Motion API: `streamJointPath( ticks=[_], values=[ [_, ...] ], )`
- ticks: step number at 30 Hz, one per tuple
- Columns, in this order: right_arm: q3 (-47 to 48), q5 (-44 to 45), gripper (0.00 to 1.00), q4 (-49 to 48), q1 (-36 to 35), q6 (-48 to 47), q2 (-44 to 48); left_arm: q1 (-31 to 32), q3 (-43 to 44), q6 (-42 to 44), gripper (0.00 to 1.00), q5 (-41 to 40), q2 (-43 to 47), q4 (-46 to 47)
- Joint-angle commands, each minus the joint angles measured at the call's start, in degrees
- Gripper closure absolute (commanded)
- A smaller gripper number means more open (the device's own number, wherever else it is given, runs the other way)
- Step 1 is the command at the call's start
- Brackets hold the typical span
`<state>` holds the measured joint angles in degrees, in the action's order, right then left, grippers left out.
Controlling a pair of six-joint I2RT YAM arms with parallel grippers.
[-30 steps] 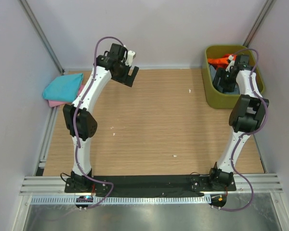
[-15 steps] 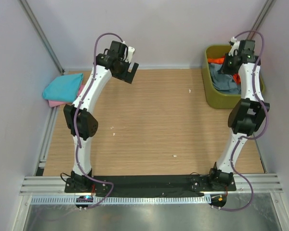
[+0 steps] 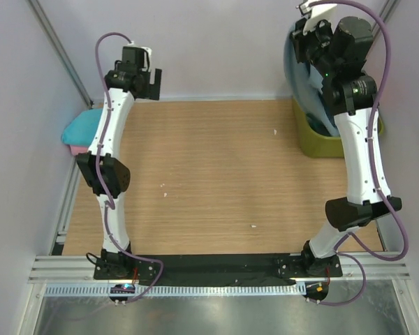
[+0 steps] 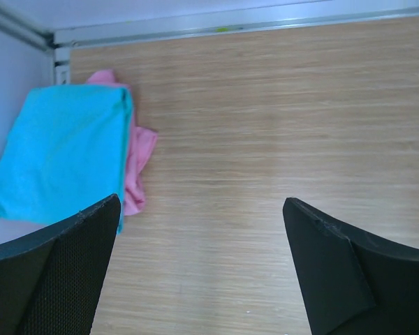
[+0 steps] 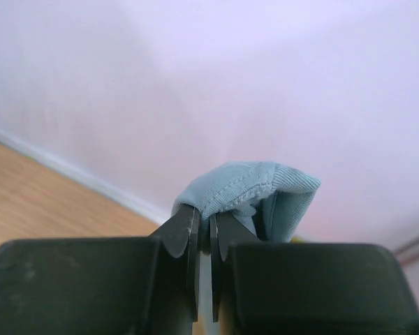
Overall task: Fold and stack the t-shirts
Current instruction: Move the tshirt to the center of the board
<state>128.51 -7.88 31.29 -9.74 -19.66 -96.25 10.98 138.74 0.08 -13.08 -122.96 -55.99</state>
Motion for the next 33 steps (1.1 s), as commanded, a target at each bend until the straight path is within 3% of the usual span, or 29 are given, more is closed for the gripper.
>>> streamJointPath(
  ticks=[1, 8, 13, 26, 30, 33],
  values=[
    [6.04, 1.11, 0.99, -9.22, -4.66, -0.57, 1.68, -2.63, 1.45, -2.80, 0.00, -2.48, -0.27, 1.93],
    [14.82, 0.06, 0.99, -11.24, -10.20, 7.17, -1.65, -3.25, 1.18, -3.41, 0.01, -2.39, 0.44, 2.11],
    [22.83, -0.21, 0.99, -17.92, -14.52, 7.88, -4.82, -3.34, 0.84, -4.03, 0.00, -2.65, 0.17, 1.93],
    [32.07, -0.73, 0.99, -33.31, -26.12, -2.84, -11.86, -3.77, 3.91, -4.12, 0.00, -8.19, 0.52, 4.13],
    [24.19, 3.30, 0.99, -32.08, -26.21, -8.45, -9.84, -4.04, 2.51, -4.73, 0.00, -8.19, 0.44, 3.69],
    [3.13, 9.29, 0.99, -35.85, -22.71, -8.92, -3.79, -4.04, 0.75, -5.09, 0.00, -8.36, 0.52, 2.99]
  ],
)
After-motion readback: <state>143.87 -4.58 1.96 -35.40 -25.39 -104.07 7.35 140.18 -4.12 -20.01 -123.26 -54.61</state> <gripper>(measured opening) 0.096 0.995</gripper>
